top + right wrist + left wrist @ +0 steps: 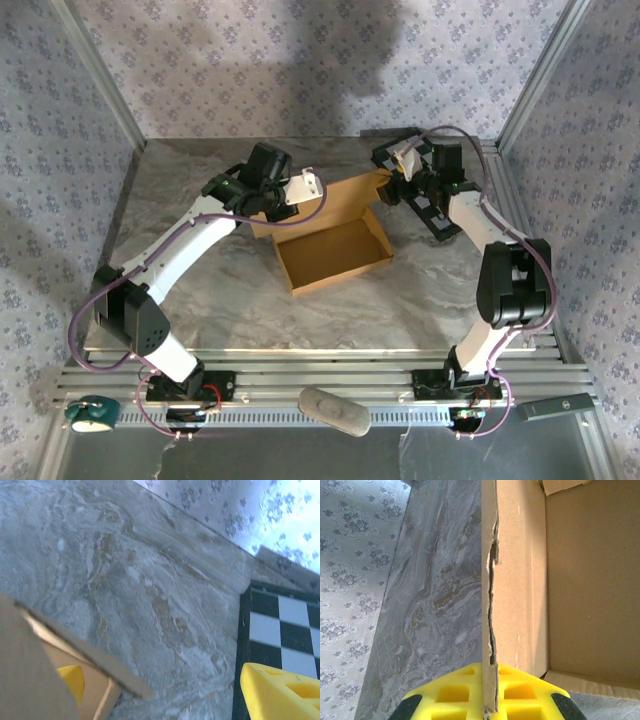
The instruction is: Fold the paper box
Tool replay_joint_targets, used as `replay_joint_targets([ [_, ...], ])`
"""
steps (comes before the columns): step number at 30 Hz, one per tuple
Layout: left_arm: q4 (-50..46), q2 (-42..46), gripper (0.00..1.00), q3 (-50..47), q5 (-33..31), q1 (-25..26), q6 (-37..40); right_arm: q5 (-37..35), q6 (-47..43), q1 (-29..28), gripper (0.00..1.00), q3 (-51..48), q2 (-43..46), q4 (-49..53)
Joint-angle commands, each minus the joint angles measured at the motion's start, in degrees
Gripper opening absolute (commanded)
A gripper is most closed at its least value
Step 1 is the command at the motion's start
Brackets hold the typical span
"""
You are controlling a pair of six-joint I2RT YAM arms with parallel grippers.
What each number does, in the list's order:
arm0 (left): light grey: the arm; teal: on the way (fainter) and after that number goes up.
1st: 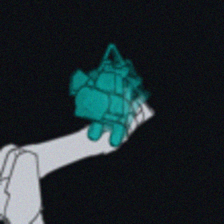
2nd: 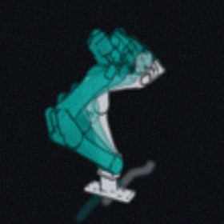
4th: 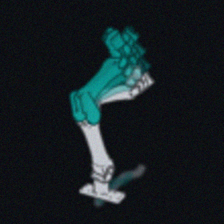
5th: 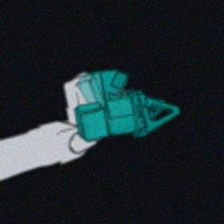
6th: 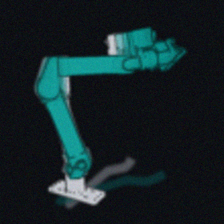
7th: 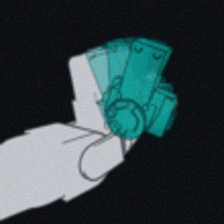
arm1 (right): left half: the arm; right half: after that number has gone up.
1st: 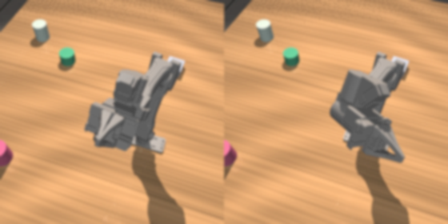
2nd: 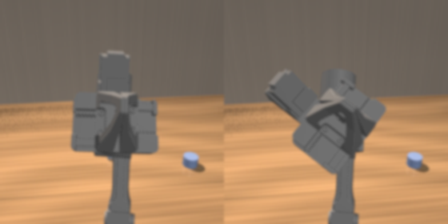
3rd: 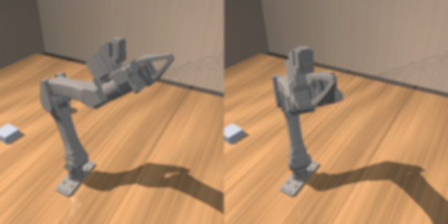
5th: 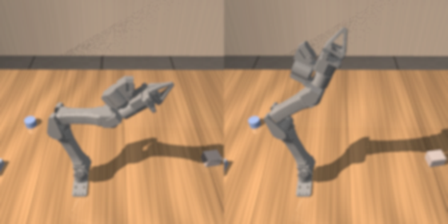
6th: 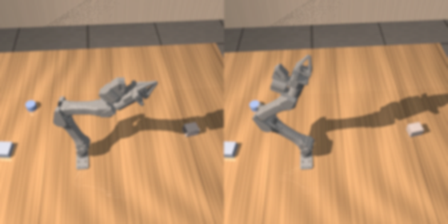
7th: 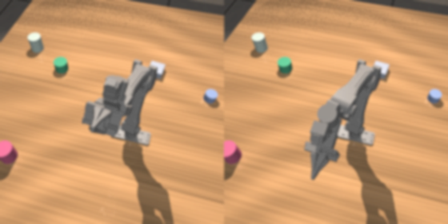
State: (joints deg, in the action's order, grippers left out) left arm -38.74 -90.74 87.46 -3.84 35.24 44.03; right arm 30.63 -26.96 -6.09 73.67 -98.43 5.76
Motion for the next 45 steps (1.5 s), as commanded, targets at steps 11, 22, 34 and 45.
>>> replay_joint_targets([
  [11,2.5,0.1,0.00,2.1,1.4,-1.2,0.7,7.7,-3.0,-1.6,0.54,8.6,-5.2,10.8],
  [22,4.1,-0.8,0.05,3.6,0.1,-1.9,-7.0,4.6,3.7,-3.7,0.00,9.0,-3.9,10.1],
  [34,0.4,1.8,0.66,8.3,-4.6,-6.8,-37.5,-4.3,6.0,-5.7,0.00,-0.6,1.3,1.2],
  [45,8.6,20.5,0.68,-17.1,2.5,-20.5,-52.1,-2.7,5.0,-5.9,0.00,-1.0,1.1,1.3],
])
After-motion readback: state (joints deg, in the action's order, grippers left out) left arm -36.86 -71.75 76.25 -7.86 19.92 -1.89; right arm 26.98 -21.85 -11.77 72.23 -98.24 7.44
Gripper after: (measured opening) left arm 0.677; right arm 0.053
